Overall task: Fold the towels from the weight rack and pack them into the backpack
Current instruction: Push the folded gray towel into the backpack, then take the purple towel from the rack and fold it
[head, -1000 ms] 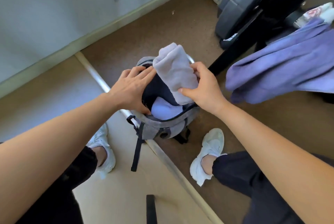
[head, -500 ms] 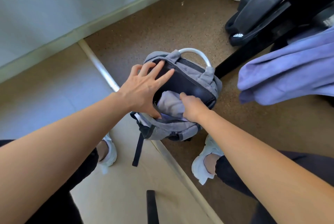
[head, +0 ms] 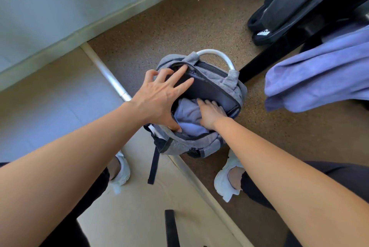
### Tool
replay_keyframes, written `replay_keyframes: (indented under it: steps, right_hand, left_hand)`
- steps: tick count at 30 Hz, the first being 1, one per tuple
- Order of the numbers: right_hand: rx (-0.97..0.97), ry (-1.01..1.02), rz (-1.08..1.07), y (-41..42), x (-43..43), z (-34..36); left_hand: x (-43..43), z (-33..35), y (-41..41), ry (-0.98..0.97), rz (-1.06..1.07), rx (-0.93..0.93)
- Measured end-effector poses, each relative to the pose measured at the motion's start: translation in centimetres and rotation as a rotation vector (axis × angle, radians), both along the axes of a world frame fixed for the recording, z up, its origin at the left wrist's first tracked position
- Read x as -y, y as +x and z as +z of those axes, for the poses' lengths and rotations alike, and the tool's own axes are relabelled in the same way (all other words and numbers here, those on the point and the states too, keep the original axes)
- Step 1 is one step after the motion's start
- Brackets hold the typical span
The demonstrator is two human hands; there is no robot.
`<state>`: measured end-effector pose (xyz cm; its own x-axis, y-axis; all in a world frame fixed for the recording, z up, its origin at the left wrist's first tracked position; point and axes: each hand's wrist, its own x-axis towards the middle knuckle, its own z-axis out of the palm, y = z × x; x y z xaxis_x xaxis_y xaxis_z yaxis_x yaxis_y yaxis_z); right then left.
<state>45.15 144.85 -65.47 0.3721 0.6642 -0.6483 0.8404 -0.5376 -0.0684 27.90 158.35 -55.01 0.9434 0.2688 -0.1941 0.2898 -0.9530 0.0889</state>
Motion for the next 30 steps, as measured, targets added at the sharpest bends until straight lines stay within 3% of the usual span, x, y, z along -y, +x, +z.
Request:
replay_keyframes:
  steps: [5,14,16,22,27,30]
  right_hand:
    - [-0.163,0.323,-0.128,0.9,1.2,5.7]
    - [-0.309,0.611,-0.349,1.0,8.5,18.9]
    - [-0.29,0.719,-0.503,2.0,10.1,21.1]
    - [-0.383,1.1,-1.307,7.9,13.3,22.8]
    - [-0.07,1.336,-1.582,11.9,15.6,22.6]
    - [-0.06,1.434,-1.663,13.8,16.5,22.5]
  left_hand:
    - [0.6,0.9,0.8,0.022,0.029,-0.01]
    - [2.5,3.9,3.3,-0.167,0.116,0.167]
    - [3.7,5.2,3.9,-0.275,0.126,0.226]
    - [8.0,9.0,6.6,-0.516,0.15,0.309]
    - [11.4,11.6,11.6,-0.65,0.143,0.362]
    - [13.1,13.3,15.3,-0.69,0.154,0.384]
